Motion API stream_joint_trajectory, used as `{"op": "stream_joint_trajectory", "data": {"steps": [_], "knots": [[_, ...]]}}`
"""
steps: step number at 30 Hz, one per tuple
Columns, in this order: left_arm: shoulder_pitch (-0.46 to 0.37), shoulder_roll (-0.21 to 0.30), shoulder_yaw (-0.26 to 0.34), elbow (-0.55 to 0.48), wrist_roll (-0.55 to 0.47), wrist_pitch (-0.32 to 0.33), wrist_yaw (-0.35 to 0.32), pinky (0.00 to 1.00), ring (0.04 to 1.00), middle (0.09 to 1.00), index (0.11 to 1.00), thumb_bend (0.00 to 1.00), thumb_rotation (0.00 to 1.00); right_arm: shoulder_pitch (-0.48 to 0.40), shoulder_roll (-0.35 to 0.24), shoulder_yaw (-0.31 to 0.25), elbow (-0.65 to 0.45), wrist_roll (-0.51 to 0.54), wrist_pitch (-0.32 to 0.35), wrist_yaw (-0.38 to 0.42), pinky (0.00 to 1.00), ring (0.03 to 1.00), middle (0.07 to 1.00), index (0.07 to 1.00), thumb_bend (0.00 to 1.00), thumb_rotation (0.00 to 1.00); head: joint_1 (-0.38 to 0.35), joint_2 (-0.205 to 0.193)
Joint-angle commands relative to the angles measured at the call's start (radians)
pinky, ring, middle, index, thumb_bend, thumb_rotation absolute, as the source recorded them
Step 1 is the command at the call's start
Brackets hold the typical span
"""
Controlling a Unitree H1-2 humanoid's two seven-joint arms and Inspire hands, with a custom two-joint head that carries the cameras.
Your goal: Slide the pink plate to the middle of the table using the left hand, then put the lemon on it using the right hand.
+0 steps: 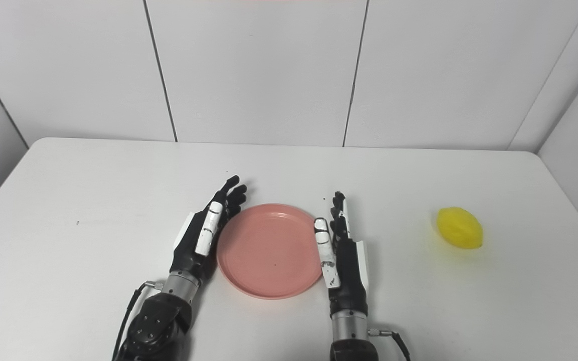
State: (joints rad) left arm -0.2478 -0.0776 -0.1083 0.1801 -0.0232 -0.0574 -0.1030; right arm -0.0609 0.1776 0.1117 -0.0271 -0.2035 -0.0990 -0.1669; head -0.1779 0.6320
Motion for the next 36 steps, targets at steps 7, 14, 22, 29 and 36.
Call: {"op": "stream_joint_trajectory", "data": {"steps": [7, 14, 22, 29, 36], "knots": [[-0.02, 0.001, -0.004, -0.01, 0.021, -0.068, 0.008, 0.98, 0.954, 0.944, 0.942, 0.5, 1.0, -0.044, -0.013, -0.039, -0.12, -0.112, -0.032, -0.079, 0.97, 1.0, 1.0, 1.0, 0.57, 1.0, -0.006, -0.003], [-0.026, 0.012, 0.01, 0.006, 0.017, -0.08, 0.004, 0.97, 0.947, 0.939, 0.939, 0.53, 1.0, -0.068, -0.062, -0.096, -0.171, -0.161, -0.018, -0.107, 0.99, 0.989, 0.979, 0.989, 0.61, 0.93, -0.026, -0.004], [-0.018, 0.024, 0.019, -0.002, -0.005, -0.054, -0.014, 0.94, 0.932, 0.926, 0.925, 0.53, 1.0, -0.086, -0.133, -0.164, -0.189, -0.218, 0.017, -0.117, 0.92, 0.941, 0.939, 0.953, 0.6, 0.75, -0.037, -0.007], [-0.013, 0.033, 0.026, -0.002, -0.025, -0.062, -0.023, 0.92, 0.916, 0.912, 0.912, 0.5, 1.0, -0.1, -0.183, -0.227, -0.202, -0.222, 0.076, -0.121, 0.9, 0.896, 0.878, 0.896, 0.67, 0.48, -0.076, -0.01], [-0.008, 0.042, 0.037, -0.012, -0.055, -0.049, -0.039, 0.89, 0.901, 0.897, 0.892, 0.52, 1.0, -0.102, -0.27, -0.259, -0.222, -0.246, 0.16, -0.074, 0.91, 0.923, 0.906, 0.919, 0.72, 0.41, -0.1, -0.009]]}}
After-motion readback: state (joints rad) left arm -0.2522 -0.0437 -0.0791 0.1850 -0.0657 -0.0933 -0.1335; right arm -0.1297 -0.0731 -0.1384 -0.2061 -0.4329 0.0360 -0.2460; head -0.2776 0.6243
